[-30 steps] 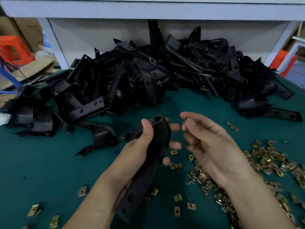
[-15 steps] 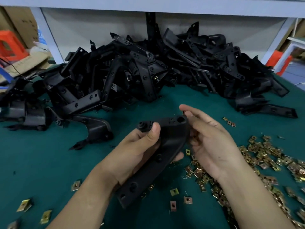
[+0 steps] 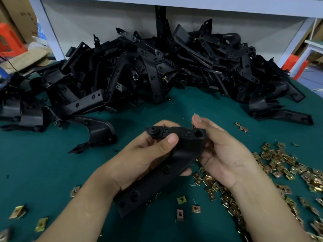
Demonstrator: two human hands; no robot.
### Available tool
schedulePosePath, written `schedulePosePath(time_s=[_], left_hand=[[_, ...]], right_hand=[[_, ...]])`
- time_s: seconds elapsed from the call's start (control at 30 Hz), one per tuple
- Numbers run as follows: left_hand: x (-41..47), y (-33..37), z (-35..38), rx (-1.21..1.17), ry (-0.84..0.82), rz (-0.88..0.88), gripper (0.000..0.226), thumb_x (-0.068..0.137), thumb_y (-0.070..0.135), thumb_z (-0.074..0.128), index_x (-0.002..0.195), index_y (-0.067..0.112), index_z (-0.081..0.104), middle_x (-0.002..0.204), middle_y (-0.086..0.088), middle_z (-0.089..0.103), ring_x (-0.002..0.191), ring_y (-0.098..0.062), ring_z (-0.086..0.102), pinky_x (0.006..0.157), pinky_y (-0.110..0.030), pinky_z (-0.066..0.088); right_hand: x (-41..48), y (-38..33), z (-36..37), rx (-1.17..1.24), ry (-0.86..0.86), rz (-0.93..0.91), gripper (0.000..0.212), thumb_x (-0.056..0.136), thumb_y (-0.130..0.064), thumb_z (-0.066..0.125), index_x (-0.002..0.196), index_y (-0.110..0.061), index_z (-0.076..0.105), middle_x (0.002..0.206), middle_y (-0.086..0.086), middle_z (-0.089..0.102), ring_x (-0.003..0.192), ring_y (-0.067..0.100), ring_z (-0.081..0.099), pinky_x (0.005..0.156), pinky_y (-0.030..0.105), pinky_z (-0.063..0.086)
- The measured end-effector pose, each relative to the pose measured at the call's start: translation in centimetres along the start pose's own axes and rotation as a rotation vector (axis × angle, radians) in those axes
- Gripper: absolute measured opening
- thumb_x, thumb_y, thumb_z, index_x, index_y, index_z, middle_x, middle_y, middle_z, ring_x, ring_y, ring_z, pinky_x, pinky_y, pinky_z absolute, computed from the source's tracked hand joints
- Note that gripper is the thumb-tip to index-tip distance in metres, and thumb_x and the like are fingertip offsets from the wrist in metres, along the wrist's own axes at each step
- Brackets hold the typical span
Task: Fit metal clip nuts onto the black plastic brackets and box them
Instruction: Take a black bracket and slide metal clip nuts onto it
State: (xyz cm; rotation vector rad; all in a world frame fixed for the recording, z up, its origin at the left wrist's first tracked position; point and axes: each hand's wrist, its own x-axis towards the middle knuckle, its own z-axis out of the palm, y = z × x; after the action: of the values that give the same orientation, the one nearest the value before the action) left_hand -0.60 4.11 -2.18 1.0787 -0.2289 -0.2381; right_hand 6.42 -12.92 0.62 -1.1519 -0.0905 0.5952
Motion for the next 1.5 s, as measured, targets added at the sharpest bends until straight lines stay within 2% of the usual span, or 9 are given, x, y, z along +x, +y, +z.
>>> schedulePosePath(time_s=[0.23, 0.43, 0.57, 0.73, 0.83, 0.97, 1.07, 1.27, 1.5], left_hand=[[-0.3, 0.4, -0.2, 0.122, 0.009, -0.043, 0.020, 0.095, 0.024, 0.065, 0.110, 0.011, 0.060, 0.106, -0.020, 0.065, 0.091, -0.036, 0.067, 0.085, -0.050, 0.059], [-0.2, 0.3, -0.3, 0.196, 0.015, -0.066, 0.024, 0.097, 0.020, 0.062, 0.113, 0.002, 0.056, 0.104, -0.022, 0.063, 0.091, -0.037, 0.066, 0.086, -0.052, 0.059], [-0.2, 0.3, -0.5, 0.186, 0.020, -0.071, 0.022, 0.097, 0.021, 0.063, 0.111, 0.004, 0.058, 0.104, -0.020, 0.063, 0.094, -0.036, 0.065, 0.088, -0.054, 0.058], [-0.2, 0.3, -0.6, 0.211, 0.009, -0.070, 0.019, 0.098, 0.020, 0.062, 0.111, 0.006, 0.060, 0.103, -0.021, 0.063, 0.091, -0.036, 0.066, 0.086, -0.052, 0.058], [-0.3, 0.3, -0.7, 0.221, 0.004, -0.066, 0.019, 0.099, 0.020, 0.062, 0.111, 0.005, 0.059, 0.104, -0.023, 0.063, 0.092, -0.037, 0.066, 0.086, -0.049, 0.058], [-0.3, 0.2, -0.8, 0.238, 0.012, -0.073, 0.023, 0.100, 0.020, 0.062, 0.113, 0.002, 0.057, 0.103, -0.023, 0.064, 0.092, -0.039, 0.066, 0.086, -0.053, 0.058], [-0.4, 0.1, -0.8, 0.267, 0.025, -0.075, 0.027, 0.099, 0.023, 0.060, 0.113, 0.000, 0.055, 0.101, -0.025, 0.064, 0.091, -0.041, 0.067, 0.090, -0.065, 0.054], [-0.4, 0.2, -0.6, 0.232, 0.021, -0.080, 0.022, 0.098, 0.021, 0.058, 0.108, 0.001, 0.056, 0.101, -0.022, 0.062, 0.089, -0.034, 0.066, 0.086, -0.054, 0.059], [-0.4, 0.2, -1.1, 0.266, 0.128, -0.031, 0.024, 0.095, 0.029, 0.062, 0.107, 0.009, 0.060, 0.102, -0.024, 0.068, 0.089, -0.045, 0.069, 0.085, -0.051, 0.058]], right_hand=[[0.1, -0.2, -0.8, 0.031, -0.024, 0.080, 0.027, 0.059, -0.031, 0.089, 0.057, -0.023, 0.062, 0.057, -0.007, 0.054, 0.047, 0.007, 0.041, 0.054, 0.023, 0.028], [-0.1, -0.1, -0.2, -0.115, -0.071, 0.083, 0.027, 0.059, -0.030, 0.084, 0.053, -0.023, 0.059, 0.060, -0.003, 0.060, 0.057, 0.013, 0.051, 0.059, 0.026, 0.041], [-0.1, -0.2, -0.3, -0.136, -0.046, 0.073, 0.028, 0.058, -0.031, 0.084, 0.051, -0.022, 0.058, 0.057, -0.003, 0.054, 0.058, 0.014, 0.041, 0.061, 0.031, 0.024], [0.0, -0.2, -0.4, -0.169, -0.025, 0.058, 0.029, 0.058, -0.031, 0.084, 0.053, -0.021, 0.058, 0.055, -0.004, 0.053, 0.050, 0.010, 0.040, 0.058, 0.031, 0.018], [-0.1, -0.3, -0.5, -0.178, -0.052, 0.040, 0.027, 0.060, -0.026, 0.084, 0.056, -0.019, 0.059, 0.054, -0.005, 0.055, 0.045, 0.007, 0.046, 0.044, 0.016, 0.032], [-0.3, -0.7, -0.6, -0.173, -0.073, 0.021, 0.024, 0.059, -0.022, 0.084, 0.062, -0.014, 0.062, 0.060, -0.001, 0.065, 0.047, 0.008, 0.057, 0.042, 0.016, 0.043], [-0.5, -0.9, -0.8, -0.204, -0.090, 0.024, 0.019, 0.058, -0.022, 0.084, 0.057, -0.016, 0.065, 0.059, 0.001, 0.065, 0.047, 0.009, 0.057, 0.042, 0.015, 0.044], [-0.7, -1.1, -0.9, -0.235, -0.127, 0.068, 0.017, 0.061, -0.017, 0.081, 0.059, -0.011, 0.065, 0.061, 0.003, 0.065, 0.049, 0.009, 0.059, 0.042, 0.013, 0.043], [-0.4, -0.6, -0.7, -0.347, -0.020, 0.027, 0.044, 0.067, -0.053, 0.073, 0.083, -0.014, 0.082, 0.066, -0.001, 0.062, 0.051, 0.005, 0.035, 0.048, 0.017, 0.028]])
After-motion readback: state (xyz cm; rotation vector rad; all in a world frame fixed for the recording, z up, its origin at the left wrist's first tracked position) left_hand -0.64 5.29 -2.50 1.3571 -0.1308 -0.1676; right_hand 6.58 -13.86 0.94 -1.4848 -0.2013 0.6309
